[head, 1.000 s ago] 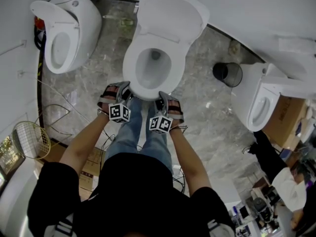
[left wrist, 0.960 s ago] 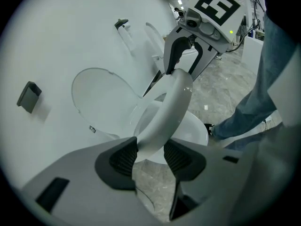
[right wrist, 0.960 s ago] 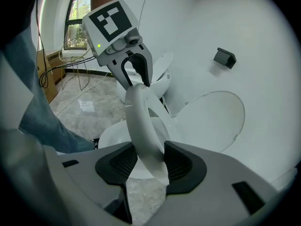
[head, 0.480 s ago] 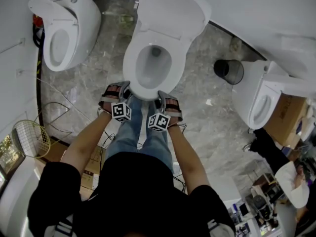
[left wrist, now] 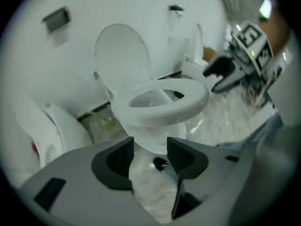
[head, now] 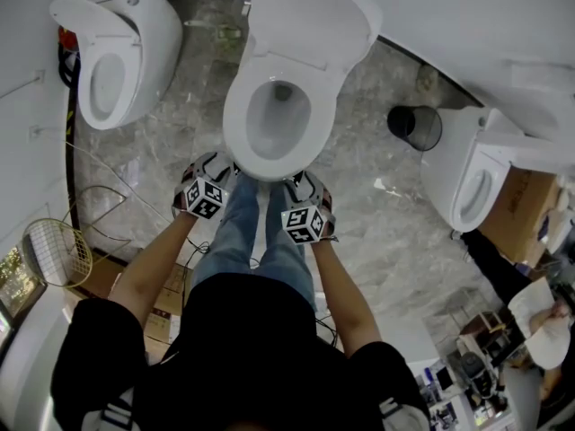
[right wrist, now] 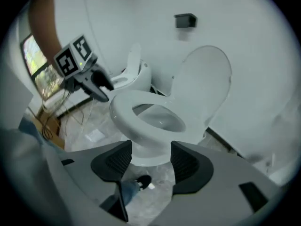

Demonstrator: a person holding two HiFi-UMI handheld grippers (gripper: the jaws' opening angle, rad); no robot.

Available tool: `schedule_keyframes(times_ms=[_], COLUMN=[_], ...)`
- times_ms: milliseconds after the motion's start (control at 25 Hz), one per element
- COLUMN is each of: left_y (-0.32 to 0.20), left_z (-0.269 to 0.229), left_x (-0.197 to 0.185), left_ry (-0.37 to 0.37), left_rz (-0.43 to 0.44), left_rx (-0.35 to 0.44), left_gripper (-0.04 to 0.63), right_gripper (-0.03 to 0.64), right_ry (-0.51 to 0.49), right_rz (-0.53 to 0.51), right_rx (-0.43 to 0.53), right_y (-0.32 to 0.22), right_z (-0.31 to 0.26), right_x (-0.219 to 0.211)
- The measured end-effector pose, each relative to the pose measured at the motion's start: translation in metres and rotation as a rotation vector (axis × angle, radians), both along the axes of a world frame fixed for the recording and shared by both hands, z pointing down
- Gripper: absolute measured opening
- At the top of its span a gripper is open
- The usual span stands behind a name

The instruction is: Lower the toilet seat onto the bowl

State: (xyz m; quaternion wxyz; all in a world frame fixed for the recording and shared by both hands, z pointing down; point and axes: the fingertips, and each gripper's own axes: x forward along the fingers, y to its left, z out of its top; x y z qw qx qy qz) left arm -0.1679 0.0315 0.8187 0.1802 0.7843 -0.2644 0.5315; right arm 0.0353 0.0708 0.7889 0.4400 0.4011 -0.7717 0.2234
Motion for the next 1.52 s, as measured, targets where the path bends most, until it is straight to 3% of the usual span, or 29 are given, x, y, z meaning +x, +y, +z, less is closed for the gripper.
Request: schedule_keyframes(times_ms=[80,160,280,360,480,600,680,720,1520], left_y=[0.007,0.009,0.000,-0.008,-0.019,-0.023,-0.021,-0.018,0.015], left_z=[-0.004,-0.008,-0.009,-0.009,-0.004,0.001,0.005,0.007,0.081], left_x=[-0.008,-0.010,-0.004,0.002,0.010,0.022,0.027,0.028,0.016], left_ry=[0.159,0.373,0.694,0.822,0.899,0.937,0.936,0.921,0.686], left_rz=[-0.263,-0.561,-0.929,-1.052,-1.117,-1.156,-1.170,-1.172,-1.215], left_rx=[-0.189,-0.374,-0.561,-0.616,-0.644,-0.684,-0.699,-0.697,-0.725], left_gripper=[0.221,0.221,0.221,0.222,0.222,0.222,0.177,0.139,0.137], right_gripper=[0.264,0.229,0.238,0.238,0.238,0.238,0.218,0.179,0.155], right_ry=[-0.174,-0.433,-0.801,-0.912,-0.984,-1.033,-1.014,-0.996,-0.801], right_rz=[0.216,0.485,0.827,0.945,1.039,1.091,1.128,1.141,1.158], right_rx=[-0.100,-0.232,-0.368,-0.394,-0.426,-0.457,-0.467,-0.469,-0.559], right_y=[0.010,0.019,0.016,0.010,0.002,-0.006,-0.006,-0.004,0.030], right_z=[0.000,0.005,0.009,0.015,0.029,0.041,0.048,0.051,0.118], right_x=[0.011,0.017,0.022,0.025,0.022,0.015,0.014,0.014,0.003])
